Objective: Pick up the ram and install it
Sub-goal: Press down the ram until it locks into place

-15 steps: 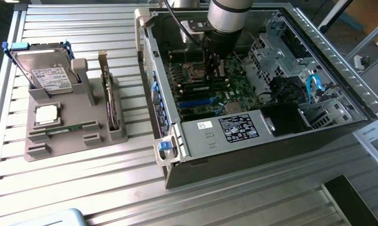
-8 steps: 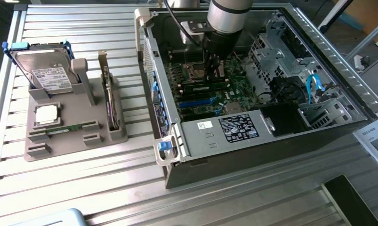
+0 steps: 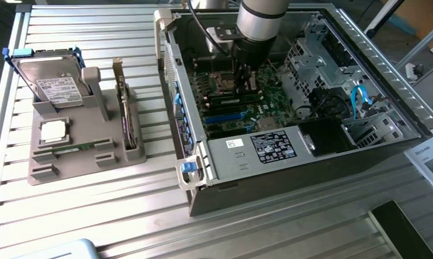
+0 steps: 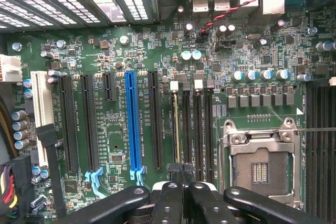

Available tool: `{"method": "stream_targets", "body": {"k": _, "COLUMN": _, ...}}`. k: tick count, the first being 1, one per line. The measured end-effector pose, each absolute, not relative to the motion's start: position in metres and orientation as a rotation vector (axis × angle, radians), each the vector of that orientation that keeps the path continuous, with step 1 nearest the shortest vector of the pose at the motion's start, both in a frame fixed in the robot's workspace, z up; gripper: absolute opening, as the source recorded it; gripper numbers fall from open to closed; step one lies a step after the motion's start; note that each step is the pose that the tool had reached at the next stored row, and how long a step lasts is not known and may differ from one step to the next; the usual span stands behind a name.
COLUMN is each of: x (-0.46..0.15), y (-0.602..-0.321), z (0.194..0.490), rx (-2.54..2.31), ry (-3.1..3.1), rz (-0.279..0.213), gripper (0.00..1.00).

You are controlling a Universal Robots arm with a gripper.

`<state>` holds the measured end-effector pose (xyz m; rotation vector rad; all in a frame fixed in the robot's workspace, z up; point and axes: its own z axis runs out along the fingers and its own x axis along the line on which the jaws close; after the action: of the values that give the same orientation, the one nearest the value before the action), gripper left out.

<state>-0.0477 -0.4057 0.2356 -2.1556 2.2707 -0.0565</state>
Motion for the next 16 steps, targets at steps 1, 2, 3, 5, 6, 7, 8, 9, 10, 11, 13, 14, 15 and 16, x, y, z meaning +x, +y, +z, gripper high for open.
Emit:
{"method": "stream_targets", "body": {"k": 1, "x": -0.0477, "y": -0.4057, "z": 0.2354, "rx": -2.156, "ry": 2.271, "rz": -0.057, "gripper": 0.11}}
{"method": "stream_targets", "body": {"k": 2, "x": -0.0477, "y": -0.4057, "z": 0.2355, "rx": -2.156, "ry": 2.271, "rz": -0.057, "gripper": 0.11}}
{"method": "stream_targets", "body": {"k": 3, "x": -0.0477, "y": -0.4057, "z": 0.2354, "rx": -2.156, "ry": 2.271, "rz": -0.057, "gripper": 0.11}}
{"method": "stream_targets", "body": {"k": 5, "x": -0.0477, "y": -0.4057, "z": 0.2354, "rx": -2.156, "ry": 2.271, "rz": -0.057, "gripper": 0.11}}
{"method": "stream_targets", "body": {"k": 6, "x": -0.0477, "y": -0.4057, "z": 0.2354, "rx": -2.156, "ry": 2.271, "rz": -0.057, "gripper": 0.11}}
{"method": "stream_targets", "body": {"k": 7, "x": -0.0477, "y": -0.4057, "z": 0.2354, "rx": -2.156, "ry": 2.271, "rz": -0.057, "gripper": 0.11}}
{"method": "stream_targets", "body": {"k": 8, "x": -0.0477, "y": -0.4057, "z": 0.2353, "rx": -2.156, "ry": 2.271, "rz": -0.057, "gripper": 0.11}}
{"method": "stream_targets", "body": {"k": 9, "x": -0.0477, "y": -0.4057, "z": 0.2352, "rx": -2.156, "ry": 2.271, "rz": -0.057, "gripper": 0.11}}
{"method": "stream_targets", "body": {"k": 10, "x": -0.0477, "y": -0.4057, "z": 0.2346, "rx": -2.156, "ry": 2.271, "rz": -0.057, "gripper": 0.11}}
{"method": "stream_targets", "body": {"k": 11, "x": -0.0477, "y": -0.4057, "z": 0.234, "rx": -2.156, "ry": 2.271, "rz": -0.056, "gripper": 0.11}}
{"method": "stream_targets", "body": {"k": 13, "x": -0.0477, "y": -0.4057, "z": 0.2338, "rx": -2.156, "ry": 2.271, "rz": -0.057, "gripper": 0.11}}
{"method": "stream_targets", "body": {"k": 14, "x": -0.0477, "y": -0.4057, "z": 0.2338, "rx": -2.156, "ry": 2.271, "rz": -0.057, "gripper": 0.11}}
{"method": "stream_targets", "body": {"k": 15, "x": -0.0477, "y": -0.4057, "z": 0.2337, "rx": -2.156, "ry": 2.271, "rz": -0.056, "gripper": 0.11}}
{"method": "stream_targets", "body": {"k": 16, "x": -0.0477, "y": -0.4057, "z": 0.2337, "rx": -2.156, "ry": 2.271, "rz": -0.057, "gripper": 0.11}}
